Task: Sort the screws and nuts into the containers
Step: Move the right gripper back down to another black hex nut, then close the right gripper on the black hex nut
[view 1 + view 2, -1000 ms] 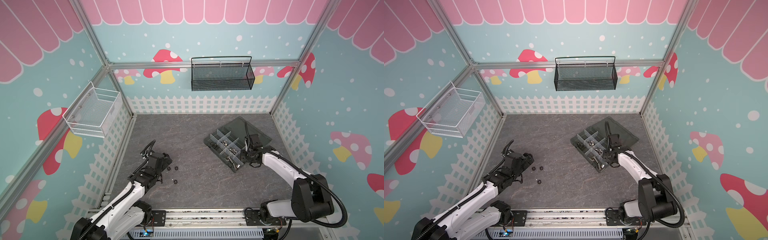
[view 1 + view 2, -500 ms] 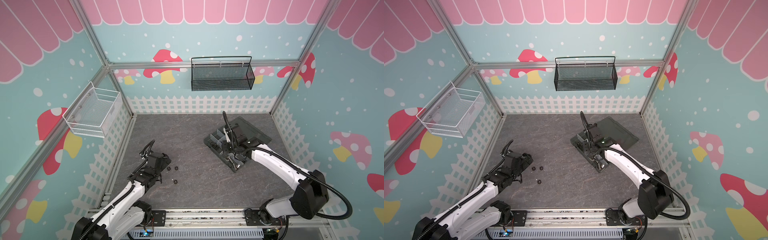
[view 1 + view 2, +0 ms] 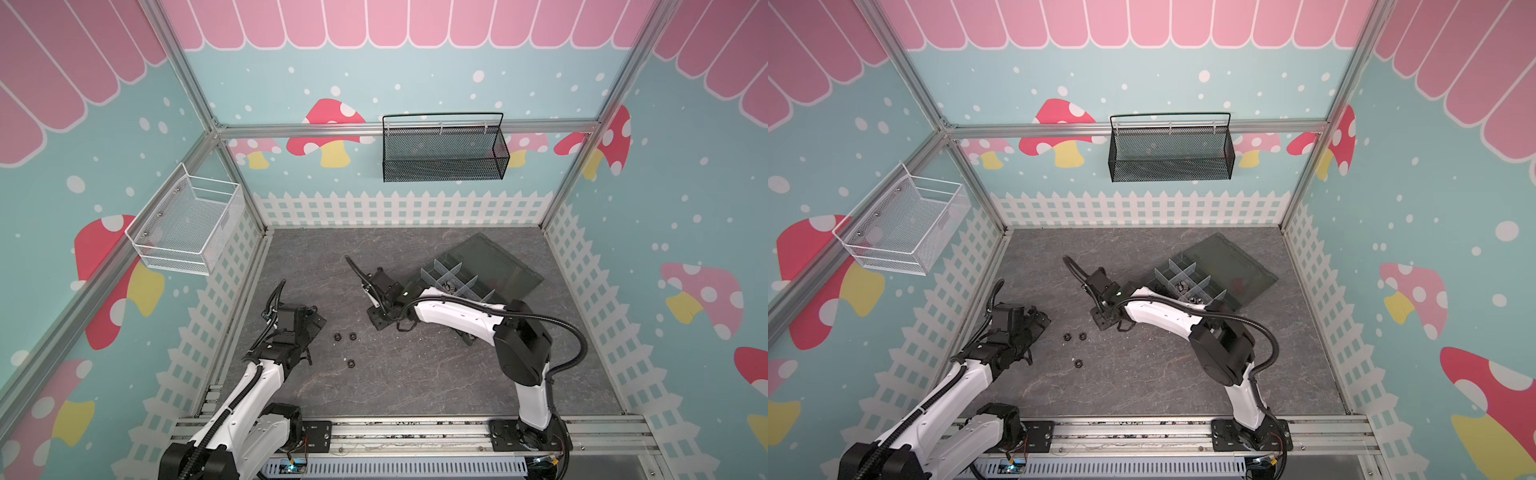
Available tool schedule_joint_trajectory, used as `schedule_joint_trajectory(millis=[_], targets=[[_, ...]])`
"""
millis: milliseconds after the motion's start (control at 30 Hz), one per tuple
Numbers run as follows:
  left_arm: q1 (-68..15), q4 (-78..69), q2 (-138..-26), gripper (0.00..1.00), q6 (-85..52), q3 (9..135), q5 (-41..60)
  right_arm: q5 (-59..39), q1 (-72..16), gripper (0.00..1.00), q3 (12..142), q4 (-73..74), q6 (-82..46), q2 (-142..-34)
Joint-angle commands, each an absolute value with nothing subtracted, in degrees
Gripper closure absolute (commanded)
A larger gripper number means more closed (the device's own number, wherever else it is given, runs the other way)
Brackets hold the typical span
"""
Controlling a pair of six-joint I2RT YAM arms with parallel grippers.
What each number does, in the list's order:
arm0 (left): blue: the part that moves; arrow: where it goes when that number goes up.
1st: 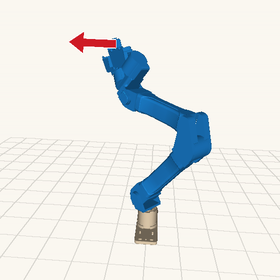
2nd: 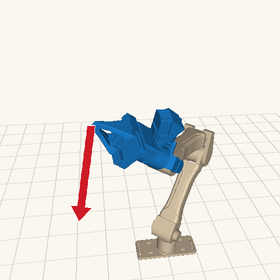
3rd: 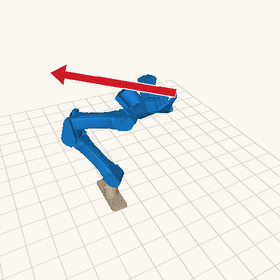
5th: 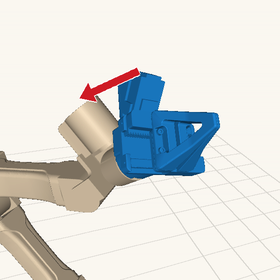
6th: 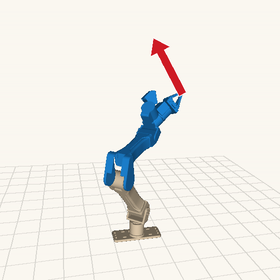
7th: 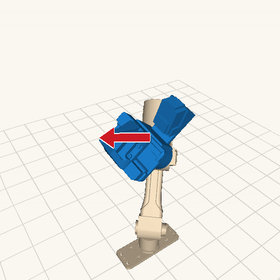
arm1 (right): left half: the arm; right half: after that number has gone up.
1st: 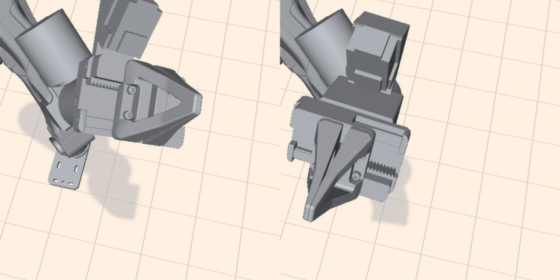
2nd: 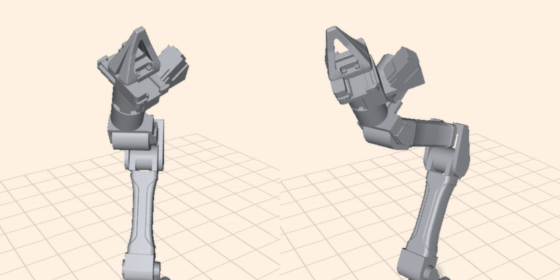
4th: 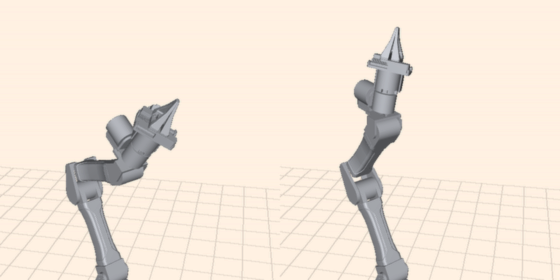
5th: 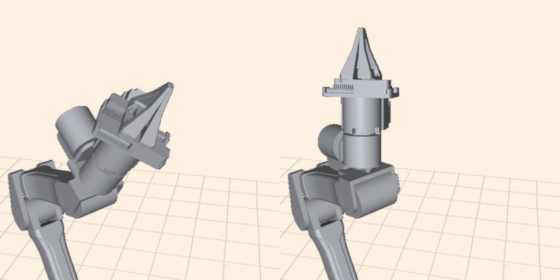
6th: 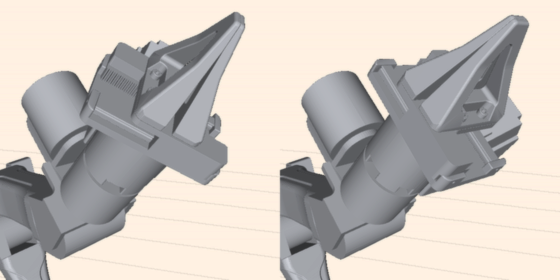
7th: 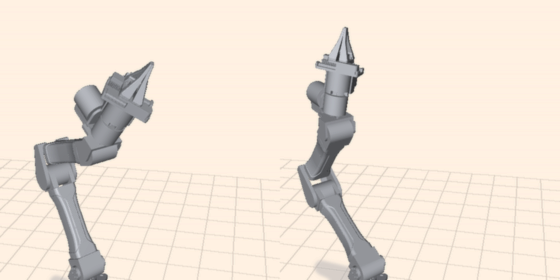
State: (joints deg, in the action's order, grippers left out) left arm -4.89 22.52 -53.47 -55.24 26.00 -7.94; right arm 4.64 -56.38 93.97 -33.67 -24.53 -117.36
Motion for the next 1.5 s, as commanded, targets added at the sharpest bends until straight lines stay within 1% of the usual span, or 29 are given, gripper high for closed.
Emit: schedule_joint_trajectory(millis=[0,167,433,733,900,1033,1467], targets=[[-3.7,24.1,-53.0,0.00,-55.2,24.7,-5.5,5.4,-59.3,0.53,100.0,-37.9,-21.8,-122.3],[-3.2,24.2,-50.5,0.00,-56.5,22.9,-6.1,3.6,-61.2,0.52,105.0,-39.1,-20.7,-127.7],[-2.7,24.3,-47.4,0.00,-57.2,21.5,-6.9,1.6,-61.5,0.51,108.5,-39.6,-20.0,-132.0],[-2.6,24.3,-47.7,0.00,-57.8,21.1,-6.6,3.5,-61.6,0.52,113.1,-42.2,-19.2,-137.0],[-2.5,23.7,-47.7,0.00,-58.2,20.7,-6.5,5.1,-61.6,0.54,113.2,-43.5,-19.2,-137.8],[-2.5,23.3,-47.7,0.00,-58.3,20.3,-6.5,5.1,-61.5,0.57,113.2,-43.9,-19.5,-138.9],[-2.5,22.7,-47.8,0.00,-58.0,20.0,-6.2,3.1,-61.6,0.75,111.6,-44.1,-20.9,-139.9]])
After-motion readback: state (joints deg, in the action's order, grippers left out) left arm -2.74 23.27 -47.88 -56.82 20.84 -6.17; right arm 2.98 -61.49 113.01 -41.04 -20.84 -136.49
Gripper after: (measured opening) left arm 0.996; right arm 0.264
